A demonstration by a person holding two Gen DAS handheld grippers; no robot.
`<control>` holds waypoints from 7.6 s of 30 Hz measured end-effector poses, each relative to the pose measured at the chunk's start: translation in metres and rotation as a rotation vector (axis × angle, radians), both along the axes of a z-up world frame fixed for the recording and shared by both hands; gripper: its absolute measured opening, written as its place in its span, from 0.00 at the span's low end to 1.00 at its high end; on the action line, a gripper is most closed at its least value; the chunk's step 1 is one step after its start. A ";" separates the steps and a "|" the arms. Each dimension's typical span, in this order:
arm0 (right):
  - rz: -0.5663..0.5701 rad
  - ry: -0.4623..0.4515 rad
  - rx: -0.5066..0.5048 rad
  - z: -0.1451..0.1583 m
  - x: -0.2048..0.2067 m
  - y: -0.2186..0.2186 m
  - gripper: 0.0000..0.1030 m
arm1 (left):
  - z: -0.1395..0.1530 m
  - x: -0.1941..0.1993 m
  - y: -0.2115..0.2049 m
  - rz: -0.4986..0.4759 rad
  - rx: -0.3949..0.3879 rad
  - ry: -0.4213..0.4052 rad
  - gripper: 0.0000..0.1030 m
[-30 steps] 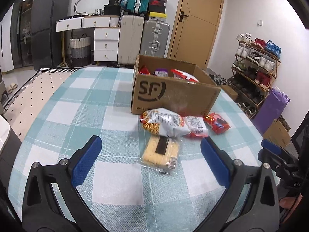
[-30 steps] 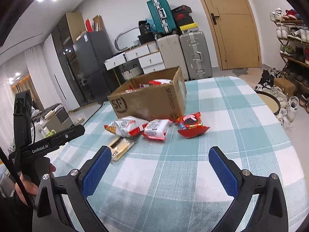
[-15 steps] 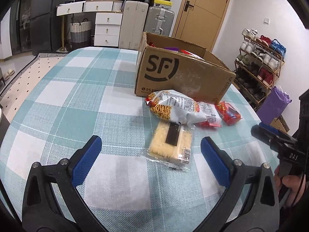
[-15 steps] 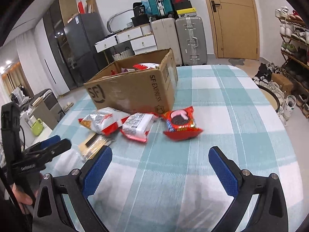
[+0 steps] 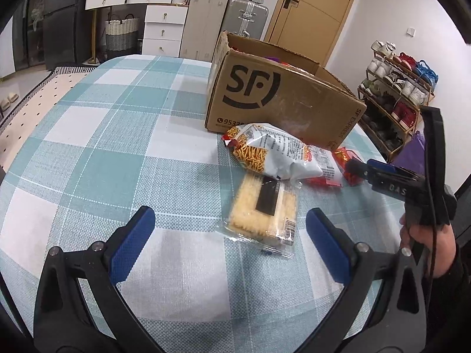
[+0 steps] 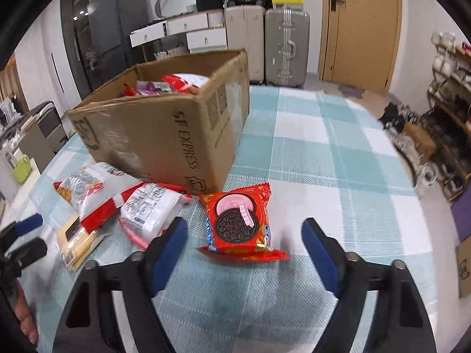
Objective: Organize snacks
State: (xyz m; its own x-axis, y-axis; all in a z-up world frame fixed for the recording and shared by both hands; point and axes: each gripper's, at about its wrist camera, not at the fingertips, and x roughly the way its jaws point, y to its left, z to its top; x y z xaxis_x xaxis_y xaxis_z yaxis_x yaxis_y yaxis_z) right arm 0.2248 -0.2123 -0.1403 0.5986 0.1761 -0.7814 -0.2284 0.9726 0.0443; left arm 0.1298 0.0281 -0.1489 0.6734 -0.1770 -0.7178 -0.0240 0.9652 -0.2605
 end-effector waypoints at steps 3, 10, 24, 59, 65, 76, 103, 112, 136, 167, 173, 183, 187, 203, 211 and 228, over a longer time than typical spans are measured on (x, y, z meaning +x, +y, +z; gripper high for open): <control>0.009 0.030 -0.003 -0.008 0.012 0.002 0.72 | -0.001 0.001 -0.001 -0.004 0.009 0.003 0.99; 0.028 0.052 0.002 -0.016 0.023 0.006 0.61 | -0.002 -0.002 0.001 -0.003 0.007 0.008 0.99; 0.028 -0.011 0.062 -0.006 0.014 -0.003 0.45 | -0.003 -0.002 0.000 0.012 0.025 0.013 0.99; 0.067 -0.251 0.331 0.037 -0.094 -0.026 0.45 | -0.011 0.045 -0.050 -0.129 0.132 0.114 0.99; 0.058 -0.262 0.330 0.038 -0.096 -0.027 0.45 | -0.018 0.052 -0.058 -0.136 0.192 0.163 0.99; 0.056 -0.259 0.342 0.038 -0.097 -0.029 0.45 | -0.019 0.056 -0.071 -0.190 0.249 0.160 0.79; 0.074 -0.343 0.266 0.046 -0.109 -0.018 0.45 | 0.004 0.002 -0.059 -0.177 0.166 0.165 0.53; 0.116 -0.347 0.293 0.050 -0.114 -0.015 0.45 | 0.038 -0.023 -0.054 -0.170 0.154 0.080 0.53; 0.132 -0.116 0.440 0.062 -0.146 0.017 0.45 | 0.105 -0.047 -0.009 -0.171 0.018 -0.064 0.53; 0.309 0.021 0.166 0.017 -0.146 0.077 0.45 | 0.102 -0.037 0.006 -0.149 0.013 -0.045 0.53; 0.277 -0.037 0.275 0.057 -0.130 0.053 0.45 | 0.118 -0.030 -0.003 -0.171 0.041 -0.067 0.53; 0.305 -0.128 0.429 0.144 -0.085 0.031 0.45 | 0.167 0.001 -0.017 -0.226 0.082 -0.114 0.53; 0.322 -0.151 0.450 0.175 -0.062 0.032 0.45 | 0.190 0.025 -0.021 -0.245 0.067 -0.112 0.53; 0.251 -0.131 0.387 0.219 0.078 0.052 0.45 | 0.229 0.155 -0.036 -0.216 0.144 -0.069 0.53; 0.220 -0.011 0.305 0.158 0.131 0.066 0.45 | 0.174 0.210 -0.041 -0.209 0.140 0.027 0.53; 0.239 0.027 0.206 0.096 0.142 0.072 0.47 | 0.098 0.248 -0.037 -0.215 0.178 0.119 0.58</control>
